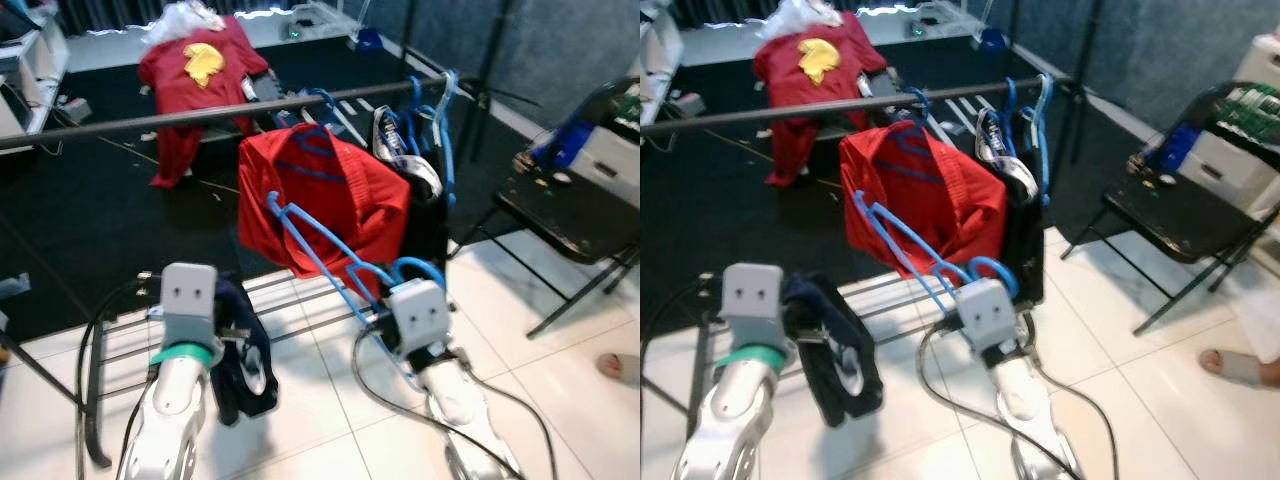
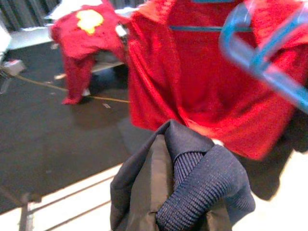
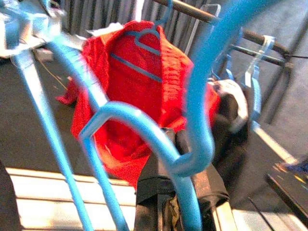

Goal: Hang hanger

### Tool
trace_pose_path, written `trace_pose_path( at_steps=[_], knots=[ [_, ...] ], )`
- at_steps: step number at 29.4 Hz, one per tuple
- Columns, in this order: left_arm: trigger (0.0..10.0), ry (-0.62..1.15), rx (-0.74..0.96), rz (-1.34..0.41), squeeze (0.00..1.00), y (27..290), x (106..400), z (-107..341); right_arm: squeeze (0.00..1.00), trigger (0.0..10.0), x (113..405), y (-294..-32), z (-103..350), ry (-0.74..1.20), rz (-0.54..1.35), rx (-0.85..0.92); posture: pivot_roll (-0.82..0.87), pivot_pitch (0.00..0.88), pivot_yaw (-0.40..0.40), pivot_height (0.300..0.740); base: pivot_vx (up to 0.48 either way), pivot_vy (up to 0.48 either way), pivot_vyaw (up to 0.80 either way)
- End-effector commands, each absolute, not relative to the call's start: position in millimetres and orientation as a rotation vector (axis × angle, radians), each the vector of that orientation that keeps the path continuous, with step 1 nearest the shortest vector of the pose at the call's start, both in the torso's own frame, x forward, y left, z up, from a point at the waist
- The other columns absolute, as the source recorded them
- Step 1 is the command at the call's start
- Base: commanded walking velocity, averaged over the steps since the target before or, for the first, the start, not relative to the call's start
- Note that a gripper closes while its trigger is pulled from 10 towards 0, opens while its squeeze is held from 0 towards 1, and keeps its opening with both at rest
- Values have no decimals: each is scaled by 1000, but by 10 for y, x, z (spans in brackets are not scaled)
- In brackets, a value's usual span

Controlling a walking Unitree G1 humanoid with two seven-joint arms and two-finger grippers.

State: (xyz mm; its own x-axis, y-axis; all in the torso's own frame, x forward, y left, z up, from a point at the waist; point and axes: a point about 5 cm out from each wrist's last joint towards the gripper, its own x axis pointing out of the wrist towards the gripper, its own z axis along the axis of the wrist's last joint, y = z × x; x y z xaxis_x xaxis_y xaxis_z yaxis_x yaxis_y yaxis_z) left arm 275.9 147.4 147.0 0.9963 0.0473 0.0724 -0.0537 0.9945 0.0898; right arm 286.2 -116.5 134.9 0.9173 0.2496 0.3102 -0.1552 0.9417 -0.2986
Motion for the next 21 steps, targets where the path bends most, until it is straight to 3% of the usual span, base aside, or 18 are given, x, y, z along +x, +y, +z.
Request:
trace_pose_path(
  at_steps=[1,8,13,17,21],
  knots=[
    [10000,-88,96,72,0,1529,2728,1487,0,10000,2842,-1110,1310,-345,229,-265,-86,42,68,740,-349,0,0],
    [10000,-88,91,70,0,1520,2726,1487,0,10000,2864,-1111,1310,-341,225,-250,-85,42,66,740,-75,0,0],
    [10000,-68,67,58,0,1490,2727,1477,0,10000,2886,-1127,1307,-323,212,-222,-84,42,66,740,0,0,-735],
    [10000,-30,50,41,0,1434,2735,1469,0,10000,2921,-1137,1328,-320,203,-204,-82,43,65,740,0,0,0],
    [10000,-5,20,21,0,1398,2751,1492,0,10000,2988,-1095,1420,-349,216,-195,-80,40,67,740,0,0,-800]
  ],
)
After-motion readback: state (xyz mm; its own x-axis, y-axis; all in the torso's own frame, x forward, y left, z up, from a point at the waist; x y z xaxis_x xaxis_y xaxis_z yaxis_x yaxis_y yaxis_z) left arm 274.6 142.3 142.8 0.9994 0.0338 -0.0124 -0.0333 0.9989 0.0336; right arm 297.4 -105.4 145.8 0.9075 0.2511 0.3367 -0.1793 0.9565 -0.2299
